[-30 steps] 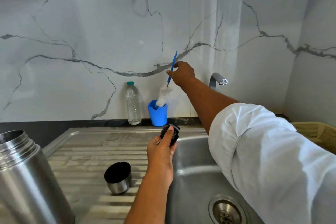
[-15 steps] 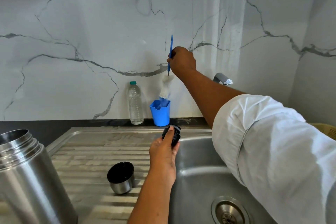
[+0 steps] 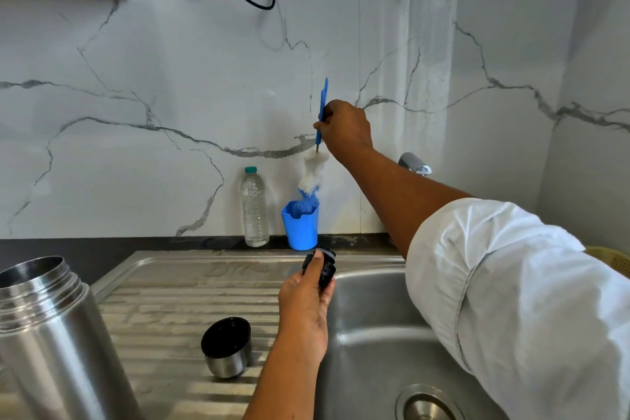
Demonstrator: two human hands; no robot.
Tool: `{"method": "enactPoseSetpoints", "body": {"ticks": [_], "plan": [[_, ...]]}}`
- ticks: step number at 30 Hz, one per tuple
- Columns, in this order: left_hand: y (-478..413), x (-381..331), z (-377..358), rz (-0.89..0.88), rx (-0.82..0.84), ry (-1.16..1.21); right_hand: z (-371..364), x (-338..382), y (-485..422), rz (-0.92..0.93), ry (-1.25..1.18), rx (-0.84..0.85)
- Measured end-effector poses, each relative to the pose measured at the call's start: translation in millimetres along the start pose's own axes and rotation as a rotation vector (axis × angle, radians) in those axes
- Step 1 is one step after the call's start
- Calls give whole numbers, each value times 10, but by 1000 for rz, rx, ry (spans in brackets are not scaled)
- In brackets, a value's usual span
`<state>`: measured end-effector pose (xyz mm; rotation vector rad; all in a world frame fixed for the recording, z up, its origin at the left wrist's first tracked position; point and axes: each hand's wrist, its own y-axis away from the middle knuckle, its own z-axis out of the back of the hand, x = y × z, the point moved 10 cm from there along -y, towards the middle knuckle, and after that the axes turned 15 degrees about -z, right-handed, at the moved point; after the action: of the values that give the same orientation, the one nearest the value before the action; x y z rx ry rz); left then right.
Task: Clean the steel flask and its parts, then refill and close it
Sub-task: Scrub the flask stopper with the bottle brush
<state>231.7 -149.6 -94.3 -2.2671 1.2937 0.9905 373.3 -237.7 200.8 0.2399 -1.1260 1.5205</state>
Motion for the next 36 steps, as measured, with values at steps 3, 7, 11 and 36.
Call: {"method": "enactPoseSetpoints", "body": {"ticks": [3, 7, 11, 36], "plan": [[-4, 1, -8, 5, 1, 5, 35, -16, 24, -1, -5, -23], [-11, -7, -7, 20, -1, 39, 220, -29, 75, -14, -77, -83], [-13, -11, 12, 36, -9, 59, 555, 35, 225, 16, -74, -148], [110, -32, -238, 74, 149, 317, 1073, -1609, 2610, -309, -611, 281]]}}
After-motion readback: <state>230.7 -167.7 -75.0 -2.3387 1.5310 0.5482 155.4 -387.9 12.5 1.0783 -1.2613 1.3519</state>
